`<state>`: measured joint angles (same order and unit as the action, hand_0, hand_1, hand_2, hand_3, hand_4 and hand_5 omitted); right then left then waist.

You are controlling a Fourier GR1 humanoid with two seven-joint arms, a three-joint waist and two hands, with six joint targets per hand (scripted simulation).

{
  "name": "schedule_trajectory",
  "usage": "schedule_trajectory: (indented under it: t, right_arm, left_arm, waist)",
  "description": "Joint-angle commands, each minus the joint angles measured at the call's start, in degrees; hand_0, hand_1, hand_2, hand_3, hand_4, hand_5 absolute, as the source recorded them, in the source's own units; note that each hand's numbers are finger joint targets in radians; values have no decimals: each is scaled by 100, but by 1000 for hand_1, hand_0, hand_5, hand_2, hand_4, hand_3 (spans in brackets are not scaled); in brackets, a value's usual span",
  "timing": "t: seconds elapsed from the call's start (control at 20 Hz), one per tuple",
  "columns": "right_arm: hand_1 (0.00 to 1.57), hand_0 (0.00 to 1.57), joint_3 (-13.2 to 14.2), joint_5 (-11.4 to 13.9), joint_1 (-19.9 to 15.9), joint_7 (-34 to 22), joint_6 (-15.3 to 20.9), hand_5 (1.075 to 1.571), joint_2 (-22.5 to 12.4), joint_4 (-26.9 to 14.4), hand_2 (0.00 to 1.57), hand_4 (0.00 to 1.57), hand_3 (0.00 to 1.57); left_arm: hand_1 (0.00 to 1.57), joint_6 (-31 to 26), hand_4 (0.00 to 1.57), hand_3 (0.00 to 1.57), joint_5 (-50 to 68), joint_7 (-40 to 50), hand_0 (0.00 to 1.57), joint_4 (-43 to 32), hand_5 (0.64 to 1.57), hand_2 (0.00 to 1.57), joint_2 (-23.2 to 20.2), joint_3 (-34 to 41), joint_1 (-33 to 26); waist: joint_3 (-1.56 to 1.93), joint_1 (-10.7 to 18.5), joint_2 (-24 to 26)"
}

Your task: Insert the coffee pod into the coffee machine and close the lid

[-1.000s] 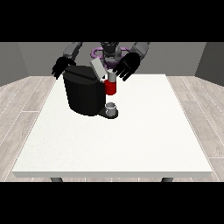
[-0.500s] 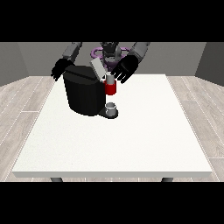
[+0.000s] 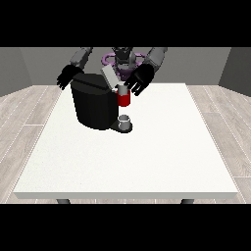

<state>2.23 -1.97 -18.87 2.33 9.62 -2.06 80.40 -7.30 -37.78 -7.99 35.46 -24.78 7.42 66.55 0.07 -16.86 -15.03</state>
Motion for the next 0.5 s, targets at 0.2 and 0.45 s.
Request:
schedule_trajectory:
  t: [0.2,0.45]
  right_arm:
    - [0,0,-53,-11,67,50,18,1571,97,9,0,443,0]
    - [0,0,-100,73,161,152,5,1571,82,-97,0,433,0]
  left_arm:
    - [1230,-96,481,1180,-85,148,1230,-139,1571,1274,18,-21,54]
    - [1211,-4,460,1123,-83,276,1211,-103,1571,1239,276,-37,70]
  waist:
    - [-7,-50,16]
    - [-6,-45,47]
